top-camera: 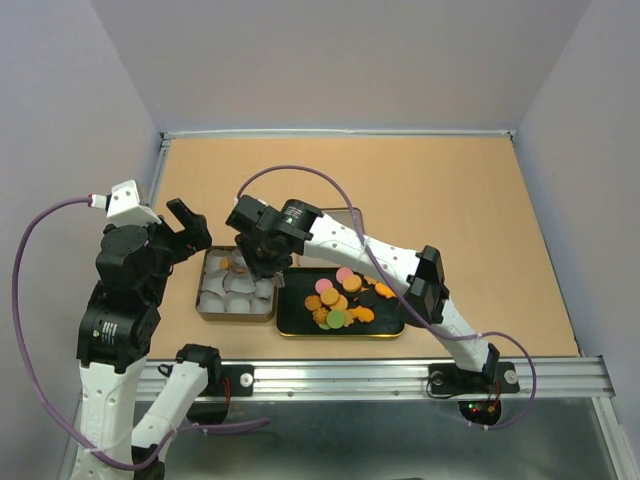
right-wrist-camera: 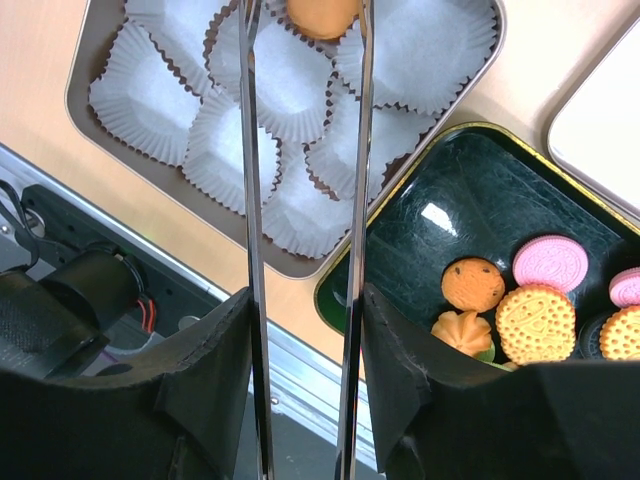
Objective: Pack the cookies
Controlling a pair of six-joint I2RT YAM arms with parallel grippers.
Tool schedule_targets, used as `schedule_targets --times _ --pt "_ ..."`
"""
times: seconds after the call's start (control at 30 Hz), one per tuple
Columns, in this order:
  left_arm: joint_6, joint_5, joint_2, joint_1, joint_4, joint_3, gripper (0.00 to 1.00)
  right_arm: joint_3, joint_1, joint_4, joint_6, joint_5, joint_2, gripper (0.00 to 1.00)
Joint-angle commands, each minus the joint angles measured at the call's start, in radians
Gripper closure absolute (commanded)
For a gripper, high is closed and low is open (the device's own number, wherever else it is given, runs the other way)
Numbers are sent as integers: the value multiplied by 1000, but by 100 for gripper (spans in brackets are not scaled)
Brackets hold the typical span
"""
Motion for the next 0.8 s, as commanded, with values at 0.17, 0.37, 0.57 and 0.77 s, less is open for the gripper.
schedule_targets --times 0.17,0.37,0.57,0.77 --pt "18 -15 7 -6 27 36 1 15 -4 48 7 78 -150 51" --pt "23 -7 26 -6 33 43 1 -196 -4 46 54 174 -325 51" --pt "7 30 30 -6 55 20 1 -532 -4 46 157 246 -591 51" --pt "-2 89 55 -8 76 7 1 -847 -9 -15 327 280 -838 50"
